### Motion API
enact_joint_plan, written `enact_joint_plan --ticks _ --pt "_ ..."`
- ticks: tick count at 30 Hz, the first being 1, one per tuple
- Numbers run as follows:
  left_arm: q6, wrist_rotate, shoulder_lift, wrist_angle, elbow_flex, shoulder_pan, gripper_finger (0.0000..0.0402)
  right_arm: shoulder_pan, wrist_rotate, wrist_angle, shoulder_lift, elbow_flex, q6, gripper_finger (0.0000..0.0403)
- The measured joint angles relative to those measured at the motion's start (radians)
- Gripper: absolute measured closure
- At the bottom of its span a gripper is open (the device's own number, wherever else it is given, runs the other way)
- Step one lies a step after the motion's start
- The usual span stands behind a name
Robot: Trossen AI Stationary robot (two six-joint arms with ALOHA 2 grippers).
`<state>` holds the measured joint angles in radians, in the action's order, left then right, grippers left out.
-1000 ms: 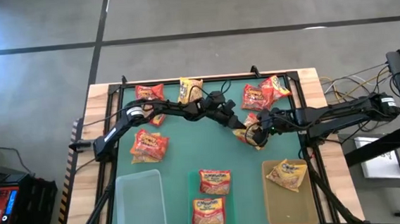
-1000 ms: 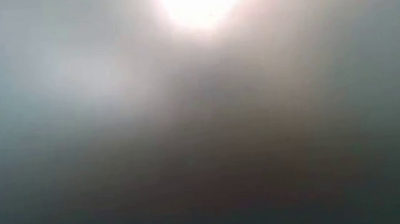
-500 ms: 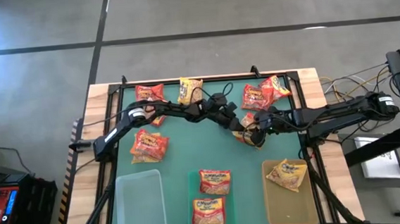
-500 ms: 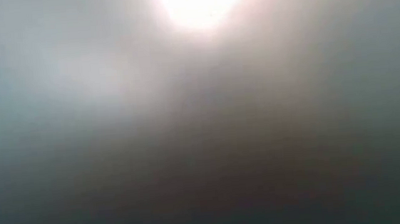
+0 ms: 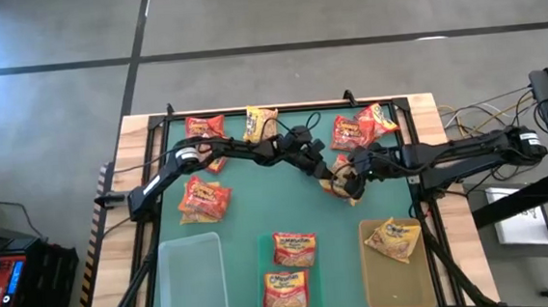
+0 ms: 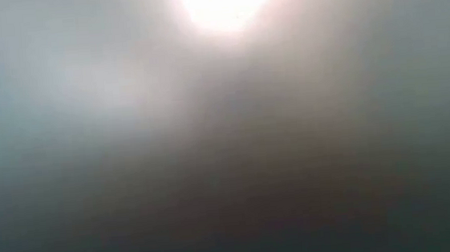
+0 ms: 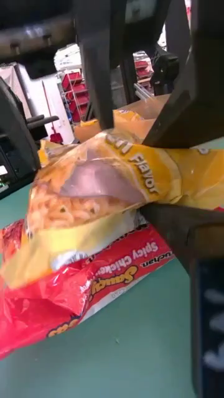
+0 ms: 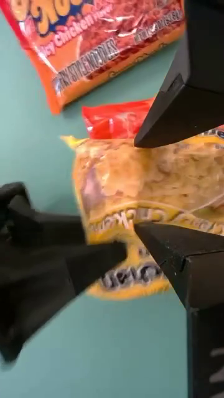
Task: Sort Maruchan noodles
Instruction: Put the yellow noodle pack into the orange bin
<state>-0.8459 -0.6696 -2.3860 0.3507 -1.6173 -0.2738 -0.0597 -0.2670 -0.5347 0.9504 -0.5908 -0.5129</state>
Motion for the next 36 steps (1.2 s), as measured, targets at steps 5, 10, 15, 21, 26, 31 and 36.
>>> enact_joint_plan --ticks 5,10,15,21,26,31,36 --pt "0.024 0.000 0.000 0.003 -0.004 -0.011 0.0359 0.000 0.076 -0.076 -0.011 -0.054 -0.041 0.0204" --pt "0.052 -0.003 0.000 0.012 -0.004 -0.024 0.0398 0.000 0.092 -0.253 -0.022 -0.130 -0.106 0.0204" --pt "0.089 -0.029 0.000 0.011 -0.003 -0.030 0.0401 0.000 0.093 -0.410 -0.034 -0.178 -0.198 0.0204" --pt "0.142 -0.056 0.000 0.012 -0.002 -0.030 0.0402 0.002 0.120 -0.476 -0.039 -0.157 -0.316 0.0204" --pt "0.159 -0.098 0.000 0.012 0.002 -0.036 0.0402 0.002 0.110 -0.481 -0.039 -0.124 -0.363 0.0204" --pt "0.176 -0.154 0.000 0.007 0.003 -0.049 0.0401 0.004 0.110 -0.527 -0.037 -0.100 -0.408 0.0204" --pt "0.203 -0.167 0.000 0.008 0.000 -0.077 0.0401 0.009 0.110 -0.522 -0.037 -0.064 -0.489 0.0204"
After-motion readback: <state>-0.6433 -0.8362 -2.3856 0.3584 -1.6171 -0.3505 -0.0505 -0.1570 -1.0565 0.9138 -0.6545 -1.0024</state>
